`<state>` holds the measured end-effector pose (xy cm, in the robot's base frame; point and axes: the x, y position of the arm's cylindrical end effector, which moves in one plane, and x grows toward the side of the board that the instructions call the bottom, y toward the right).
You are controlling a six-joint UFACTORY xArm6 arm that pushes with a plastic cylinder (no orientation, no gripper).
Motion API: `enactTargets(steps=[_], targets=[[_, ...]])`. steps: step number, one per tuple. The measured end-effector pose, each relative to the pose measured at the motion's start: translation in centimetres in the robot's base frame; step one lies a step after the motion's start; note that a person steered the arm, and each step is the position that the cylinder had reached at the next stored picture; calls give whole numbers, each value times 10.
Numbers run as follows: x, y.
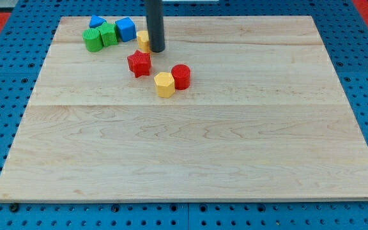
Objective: Push the red star to the group of blocks
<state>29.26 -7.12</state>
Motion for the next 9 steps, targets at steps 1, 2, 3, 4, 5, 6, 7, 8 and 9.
enactTargets(steps=[1, 2, 3, 4, 5, 6, 7, 8, 9], targets=[[0, -5], [35, 55], [70, 24], [40, -6], [29, -16], [67, 17], [82, -27], [57, -42], [60, -53]])
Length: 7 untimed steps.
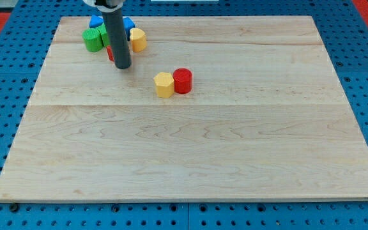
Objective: Push the red star to the group of blocks
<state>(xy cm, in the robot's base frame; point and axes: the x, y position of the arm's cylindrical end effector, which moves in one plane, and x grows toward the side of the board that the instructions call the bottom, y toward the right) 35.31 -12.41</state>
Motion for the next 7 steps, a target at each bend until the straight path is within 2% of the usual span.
enactTargets(steps=[1, 3, 4, 5, 7], targets=[[24, 7], [0, -45], [-5, -12], [-28, -11], [-19, -16]])
